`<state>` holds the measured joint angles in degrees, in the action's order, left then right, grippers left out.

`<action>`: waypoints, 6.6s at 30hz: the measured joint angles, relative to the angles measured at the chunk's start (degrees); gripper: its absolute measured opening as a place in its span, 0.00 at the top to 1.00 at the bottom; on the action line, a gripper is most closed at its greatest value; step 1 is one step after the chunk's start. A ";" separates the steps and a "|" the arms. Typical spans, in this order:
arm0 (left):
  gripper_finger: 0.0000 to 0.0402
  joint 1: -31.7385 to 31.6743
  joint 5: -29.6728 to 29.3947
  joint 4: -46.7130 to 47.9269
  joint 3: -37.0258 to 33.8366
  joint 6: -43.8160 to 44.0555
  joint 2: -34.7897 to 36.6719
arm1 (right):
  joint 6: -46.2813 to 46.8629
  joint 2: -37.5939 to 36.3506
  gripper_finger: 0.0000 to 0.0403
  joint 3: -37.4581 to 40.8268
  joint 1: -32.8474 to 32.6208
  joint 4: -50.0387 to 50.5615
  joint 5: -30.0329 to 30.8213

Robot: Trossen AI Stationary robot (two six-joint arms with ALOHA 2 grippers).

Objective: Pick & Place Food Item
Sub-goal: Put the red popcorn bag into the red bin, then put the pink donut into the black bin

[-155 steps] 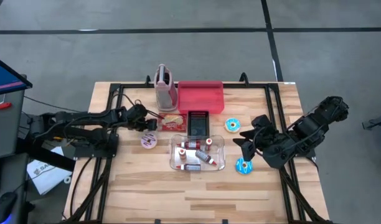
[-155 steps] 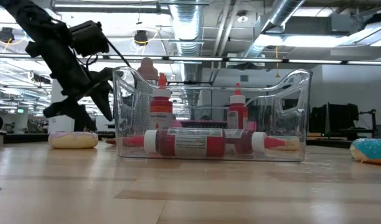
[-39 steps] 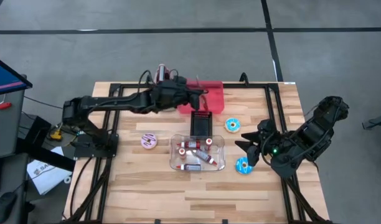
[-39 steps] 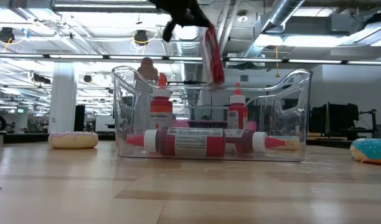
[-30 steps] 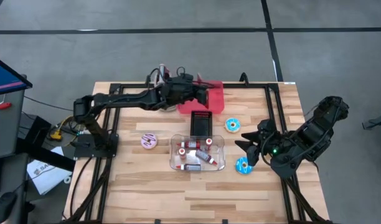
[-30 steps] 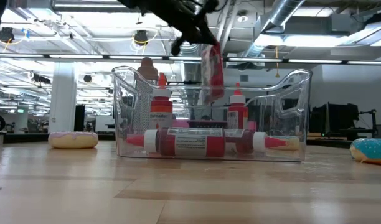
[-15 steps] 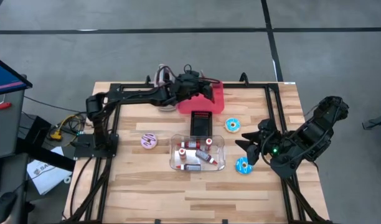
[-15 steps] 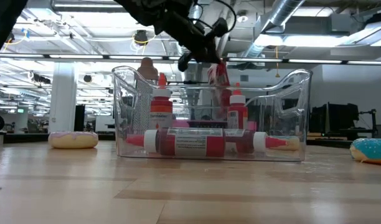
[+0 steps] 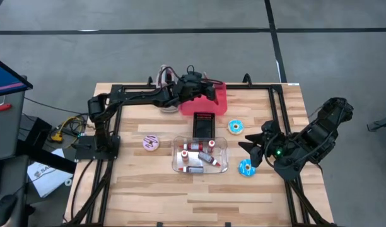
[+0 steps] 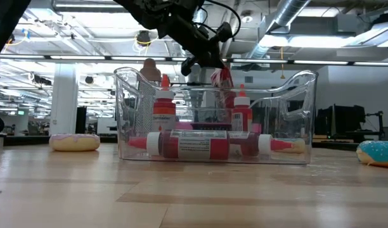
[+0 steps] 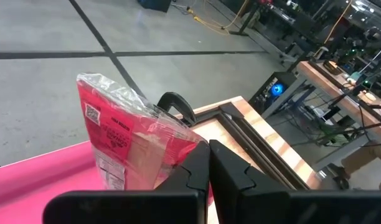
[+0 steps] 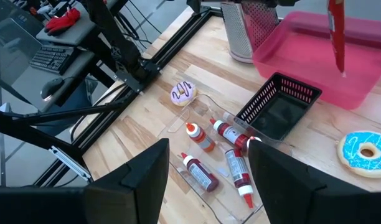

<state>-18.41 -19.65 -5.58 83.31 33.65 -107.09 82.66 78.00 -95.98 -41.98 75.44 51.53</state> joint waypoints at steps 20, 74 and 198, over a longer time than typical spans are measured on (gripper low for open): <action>0.80 0.04 5.00 -5.29 0.00 0.01 0.09 | -0.10 0.00 0.47 0.00 0.00 0.83 0.00; 0.51 44.41 5.28 64.71 -28.29 5.70 42.05 | -0.10 0.09 0.47 0.72 -1.47 1.31 1.00; 0.89 20.17 18.17 41.57 -44.81 -16.72 42.35 | 4.97 0.07 0.47 0.68 -2.25 2.41 -0.41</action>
<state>1.76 -1.47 35.99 38.50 16.93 -64.73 87.64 78.06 -95.31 -44.23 77.85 51.11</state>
